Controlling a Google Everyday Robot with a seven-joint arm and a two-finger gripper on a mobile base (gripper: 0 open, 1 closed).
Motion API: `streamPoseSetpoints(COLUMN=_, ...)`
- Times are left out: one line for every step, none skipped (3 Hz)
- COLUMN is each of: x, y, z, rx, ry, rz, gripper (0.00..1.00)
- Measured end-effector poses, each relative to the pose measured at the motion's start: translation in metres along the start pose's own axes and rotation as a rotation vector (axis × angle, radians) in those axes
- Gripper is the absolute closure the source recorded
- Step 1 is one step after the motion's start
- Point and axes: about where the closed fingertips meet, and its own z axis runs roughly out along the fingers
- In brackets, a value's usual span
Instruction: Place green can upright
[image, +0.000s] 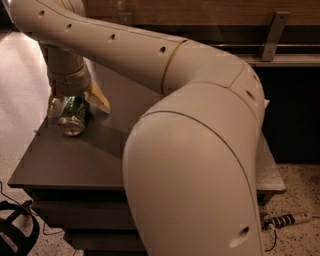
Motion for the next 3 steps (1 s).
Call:
streamPoseSetpoints(x=-0.001, y=0.0007, z=0.0017, rx=-0.002, ry=-0.002, rz=-0.001, gripper=0.39)
streamPoseSetpoints(x=-0.0017, y=0.0015, z=0.0032, rx=-0.004, ry=-0.003, rz=-0.003, gripper=0.64)
streamPoseSetpoints(x=-0.0019, y=0.0017, z=0.0012, rx=-0.004, ry=-0.003, rz=-0.003, gripper=0.86)
